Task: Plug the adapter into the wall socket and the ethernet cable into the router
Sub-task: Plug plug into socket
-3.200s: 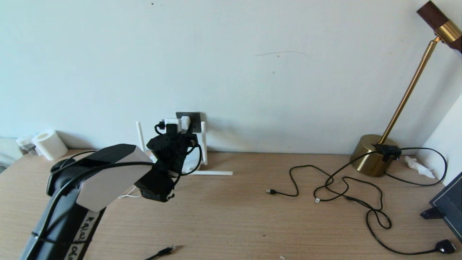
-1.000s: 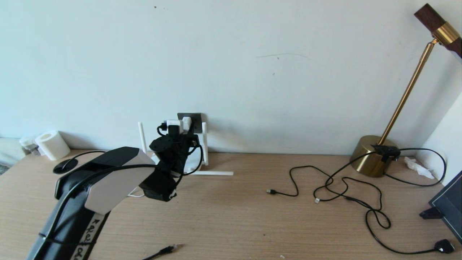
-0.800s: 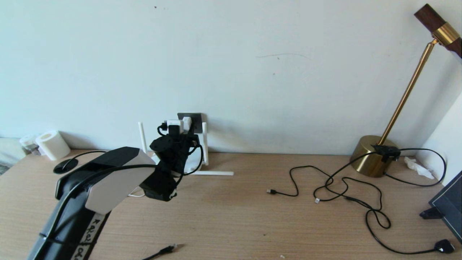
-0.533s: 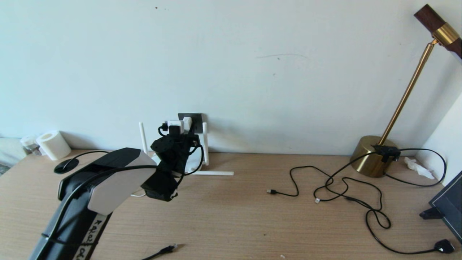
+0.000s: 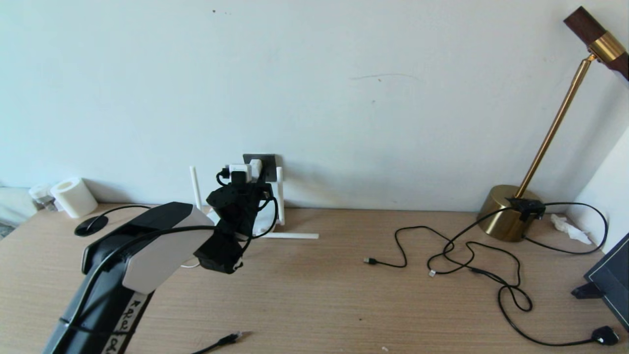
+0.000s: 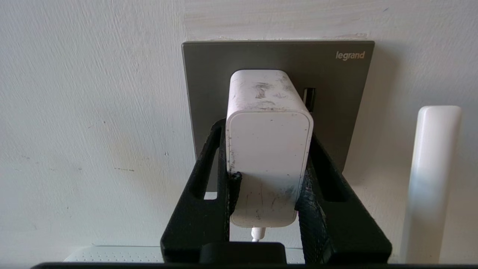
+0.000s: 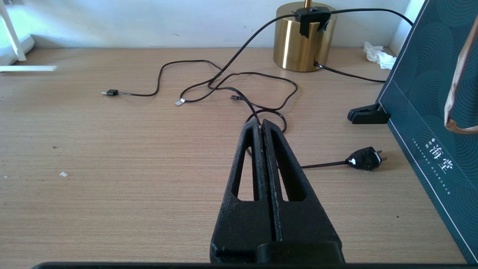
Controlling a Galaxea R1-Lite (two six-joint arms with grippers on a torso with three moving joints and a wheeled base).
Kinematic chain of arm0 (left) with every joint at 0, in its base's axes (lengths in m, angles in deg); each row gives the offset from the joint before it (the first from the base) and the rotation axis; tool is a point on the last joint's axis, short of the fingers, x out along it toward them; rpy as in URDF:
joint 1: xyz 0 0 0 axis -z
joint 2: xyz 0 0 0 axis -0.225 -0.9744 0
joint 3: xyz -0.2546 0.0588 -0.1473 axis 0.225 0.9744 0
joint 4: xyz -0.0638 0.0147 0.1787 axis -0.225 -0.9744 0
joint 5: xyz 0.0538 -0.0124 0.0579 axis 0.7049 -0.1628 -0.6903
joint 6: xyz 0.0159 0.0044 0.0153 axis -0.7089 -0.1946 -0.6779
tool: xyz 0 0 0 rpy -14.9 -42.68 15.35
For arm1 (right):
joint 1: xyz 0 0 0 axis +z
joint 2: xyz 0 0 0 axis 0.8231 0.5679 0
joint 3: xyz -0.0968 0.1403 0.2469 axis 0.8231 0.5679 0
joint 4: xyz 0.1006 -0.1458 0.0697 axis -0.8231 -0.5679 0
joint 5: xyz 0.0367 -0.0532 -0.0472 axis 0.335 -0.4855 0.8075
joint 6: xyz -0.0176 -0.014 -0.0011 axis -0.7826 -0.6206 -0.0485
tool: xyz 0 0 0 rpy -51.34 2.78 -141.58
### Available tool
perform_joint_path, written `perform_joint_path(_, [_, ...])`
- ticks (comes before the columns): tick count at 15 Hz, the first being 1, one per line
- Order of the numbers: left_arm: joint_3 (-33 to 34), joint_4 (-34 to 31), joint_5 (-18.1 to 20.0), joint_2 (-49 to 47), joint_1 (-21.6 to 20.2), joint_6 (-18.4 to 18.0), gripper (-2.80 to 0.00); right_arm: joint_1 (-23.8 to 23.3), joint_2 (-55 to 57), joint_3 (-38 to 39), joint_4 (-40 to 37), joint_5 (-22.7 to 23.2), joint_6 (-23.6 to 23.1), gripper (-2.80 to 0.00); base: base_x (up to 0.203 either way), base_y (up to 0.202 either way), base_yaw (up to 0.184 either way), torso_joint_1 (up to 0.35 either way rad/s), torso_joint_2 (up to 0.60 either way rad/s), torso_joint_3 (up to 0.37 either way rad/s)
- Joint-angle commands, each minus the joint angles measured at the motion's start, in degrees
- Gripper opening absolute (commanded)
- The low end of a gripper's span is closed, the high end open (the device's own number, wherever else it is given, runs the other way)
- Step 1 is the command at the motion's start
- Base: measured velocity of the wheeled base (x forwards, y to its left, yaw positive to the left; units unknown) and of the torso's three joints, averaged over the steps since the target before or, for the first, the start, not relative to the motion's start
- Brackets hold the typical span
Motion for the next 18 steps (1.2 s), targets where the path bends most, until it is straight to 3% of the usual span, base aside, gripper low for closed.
perform_joint_path(1, [-1.2,0.0,-0.1,-0.5,0.0,0.0,-2.80,0.0,0.0,0.0,0.1,0.0,0.0,-2.80,0.000,0.000,0.000,0.000,0.00,0.000])
perform_joint_path(5, [-1.4,-0.1,0.0,-0.4,0.0,0.0,-2.80,0.0,0.1,0.0,0.1,0.0,0.0,-2.80,0.000,0.000,0.000,0.000,0.00,0.000])
perform_joint_path(6, [-1.4,-0.1,0.0,-0.4,0.0,0.0,0.00,0.0,0.0,0.0,0.1,0.0,0.0,-2.80,0.000,0.000,0.000,0.000,0.00,0.000])
perform_joint_path(15, [-0.6,0.2,-0.5,1.0,-0.1,-0.1,0.00,0.0,0.0,0.0,0.1,0.0,0.0,-2.80,0.000,0.000,0.000,0.000,0.00,0.000])
perform_joint_path(18, [2.9,0.8,-0.7,2.4,-0.8,-0.1,0.00,0.0,0.0,0.0,0.1,0.0,0.0,-2.80,0.000,0.000,0.000,0.000,0.00,0.000])
